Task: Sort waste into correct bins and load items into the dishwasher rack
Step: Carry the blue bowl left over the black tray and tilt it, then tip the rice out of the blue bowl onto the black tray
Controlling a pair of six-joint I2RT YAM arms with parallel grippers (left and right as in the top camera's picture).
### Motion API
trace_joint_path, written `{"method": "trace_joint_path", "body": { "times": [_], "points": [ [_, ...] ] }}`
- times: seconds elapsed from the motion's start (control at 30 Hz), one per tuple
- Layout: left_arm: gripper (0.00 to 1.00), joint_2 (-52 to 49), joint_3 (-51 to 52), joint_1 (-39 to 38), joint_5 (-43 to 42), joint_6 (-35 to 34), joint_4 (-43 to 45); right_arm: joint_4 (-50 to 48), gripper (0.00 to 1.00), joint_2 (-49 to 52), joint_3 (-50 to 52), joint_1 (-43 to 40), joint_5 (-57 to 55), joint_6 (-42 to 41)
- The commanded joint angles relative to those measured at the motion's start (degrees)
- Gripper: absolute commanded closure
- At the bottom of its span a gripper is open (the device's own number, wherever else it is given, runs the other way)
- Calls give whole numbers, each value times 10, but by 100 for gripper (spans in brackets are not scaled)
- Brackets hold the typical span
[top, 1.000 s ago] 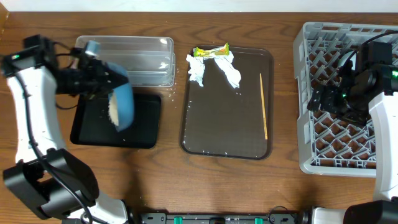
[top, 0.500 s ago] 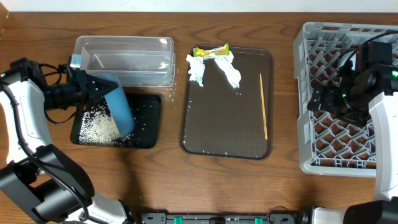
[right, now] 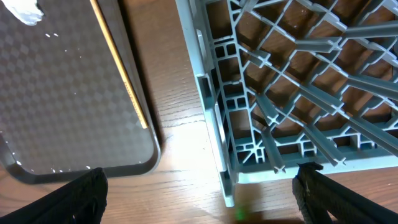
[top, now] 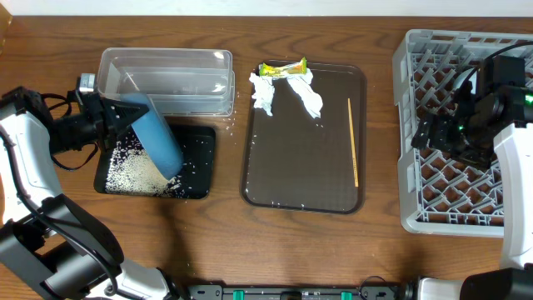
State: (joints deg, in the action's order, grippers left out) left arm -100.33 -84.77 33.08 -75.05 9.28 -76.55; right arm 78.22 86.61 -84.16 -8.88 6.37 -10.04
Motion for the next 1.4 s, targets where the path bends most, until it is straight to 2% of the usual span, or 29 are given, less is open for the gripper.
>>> {"method": "trace_joint_path", "body": {
  "times": [0.0, 0.43, 0.6, 0.77, 0.87, 1.27, 1.37],
  "points": [
    [94, 6, 1, 4, -24, 8, -3, 1, 5, -3, -1, -4, -4, 5],
    [94, 6, 1, 4, -23, 8, -1, 1, 5, -3, -1, -4, -3, 4],
    [94, 6, 1, 4, 22, 0, 11, 2, 5, -3, -1, -4, -3, 3],
    [94, 6, 1, 4, -61, 42, 1, 5, 5, -3, -1, -4, -3, 2],
    [94, 5, 1, 4, -27, 19, 16, 6, 5, -3, -1, -4, -4, 2],
    [94, 5, 1, 4, -36, 36, 8, 7, 5, -3, -1, -4, -4, 2],
    [94, 5, 1, 4, 14, 0, 1, 8, 5, -3, -1, -4, -4, 2]
  ]
}}
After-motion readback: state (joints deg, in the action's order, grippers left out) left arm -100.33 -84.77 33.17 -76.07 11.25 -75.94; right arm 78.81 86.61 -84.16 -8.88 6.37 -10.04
